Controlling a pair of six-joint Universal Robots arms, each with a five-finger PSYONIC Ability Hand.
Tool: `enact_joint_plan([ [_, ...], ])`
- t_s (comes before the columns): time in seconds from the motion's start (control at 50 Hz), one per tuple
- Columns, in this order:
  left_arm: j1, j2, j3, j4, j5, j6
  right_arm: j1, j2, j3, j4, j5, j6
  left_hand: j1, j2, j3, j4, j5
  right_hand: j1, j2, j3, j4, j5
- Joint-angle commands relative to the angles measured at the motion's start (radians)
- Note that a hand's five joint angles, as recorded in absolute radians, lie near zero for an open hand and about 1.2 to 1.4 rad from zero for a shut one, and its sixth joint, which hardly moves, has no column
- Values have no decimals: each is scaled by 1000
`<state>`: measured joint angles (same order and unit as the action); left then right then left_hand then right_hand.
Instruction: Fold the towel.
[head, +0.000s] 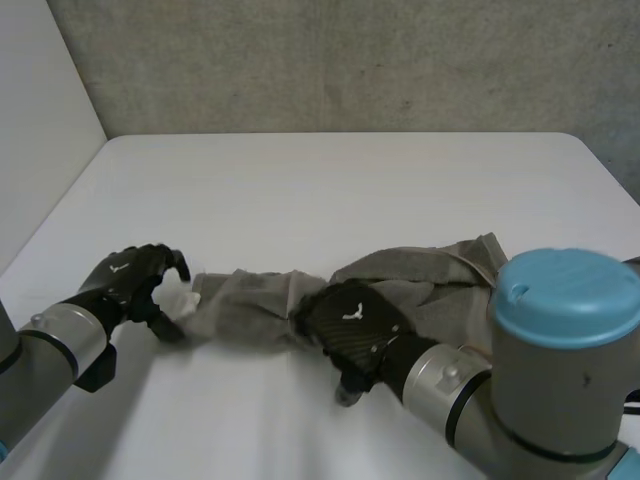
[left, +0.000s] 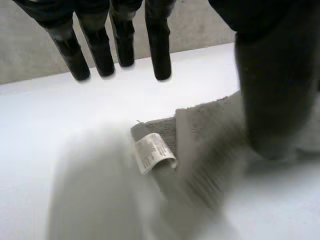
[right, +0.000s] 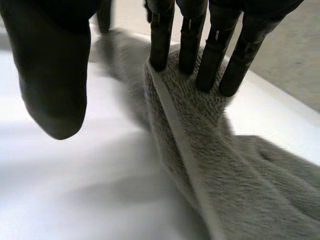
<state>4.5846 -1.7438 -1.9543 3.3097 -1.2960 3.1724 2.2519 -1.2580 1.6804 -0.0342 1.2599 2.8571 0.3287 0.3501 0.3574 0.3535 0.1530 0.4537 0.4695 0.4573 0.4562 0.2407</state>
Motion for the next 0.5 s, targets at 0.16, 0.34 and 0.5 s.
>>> enact_joint_plan([
  [0.16, -64, 7, 184, 4, 7, 35, -307, -141, 102, -1, 4, -31, -124, -145, -153, -149, -123, -87, -103, -91, -89, -48],
  [0.34, -217, -189, 388, 4, 9, 40, -414, -208, 298, -82, -2, -130, -103, -125, -132, -128, -102, -87, -103, -91, -89, -48],
  [0.5, -303, -405, 552, -2, 46, 49, -423, -216, 380, -217, -4, -136, -89, -110, -117, -114, -88, -72, -88, -76, -75, -34],
])
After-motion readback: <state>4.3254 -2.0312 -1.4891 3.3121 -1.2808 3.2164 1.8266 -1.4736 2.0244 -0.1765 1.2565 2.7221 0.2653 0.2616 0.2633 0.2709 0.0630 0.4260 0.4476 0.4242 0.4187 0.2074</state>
